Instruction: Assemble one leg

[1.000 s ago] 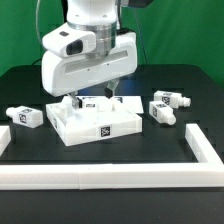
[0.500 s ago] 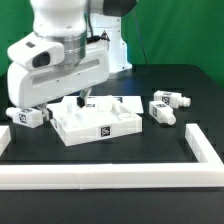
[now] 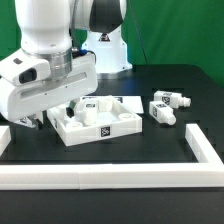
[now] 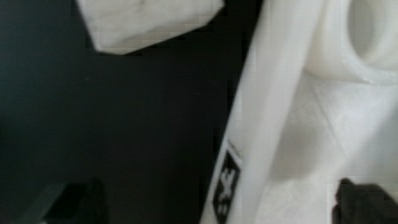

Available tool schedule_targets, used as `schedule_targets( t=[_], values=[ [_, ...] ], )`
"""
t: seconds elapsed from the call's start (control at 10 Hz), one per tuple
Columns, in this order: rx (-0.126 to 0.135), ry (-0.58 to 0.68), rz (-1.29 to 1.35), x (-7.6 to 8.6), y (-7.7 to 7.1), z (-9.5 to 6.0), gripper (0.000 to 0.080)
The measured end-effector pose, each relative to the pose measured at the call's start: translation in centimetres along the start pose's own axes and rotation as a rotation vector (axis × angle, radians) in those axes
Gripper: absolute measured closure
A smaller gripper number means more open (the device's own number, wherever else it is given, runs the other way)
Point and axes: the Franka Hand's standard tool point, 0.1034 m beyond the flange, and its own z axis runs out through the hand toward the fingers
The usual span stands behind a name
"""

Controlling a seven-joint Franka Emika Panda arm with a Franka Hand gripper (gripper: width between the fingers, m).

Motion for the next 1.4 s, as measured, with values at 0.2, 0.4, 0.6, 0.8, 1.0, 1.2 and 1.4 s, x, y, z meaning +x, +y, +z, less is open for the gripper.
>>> schedule_targets(
  t=[0.2,0.4,0.6,0.8,1.0,1.2,1.4],
  values=[
    [0.0,0.0,-0.004,0.0,0.0,0.0,0.0425],
    [0.001,-0.001,-0.004,0.0,0.0,0.1,0.0561],
    [0.001,-0.001,-0.007,0.0,0.0,0.1,0.0727],
    [0.0,0.0,0.059,0.0,0.1,0.1,0.0747],
    [0.017,-0.031,0.213,1.5,-0.2,-0.3,0.0747],
    [0.017,-0.045,0.315,3.3,-0.4,-1.0,0.0747],
    [0.031,-0.048,0.327,3.8,0.2,-1.0,0.0747]
  ],
)
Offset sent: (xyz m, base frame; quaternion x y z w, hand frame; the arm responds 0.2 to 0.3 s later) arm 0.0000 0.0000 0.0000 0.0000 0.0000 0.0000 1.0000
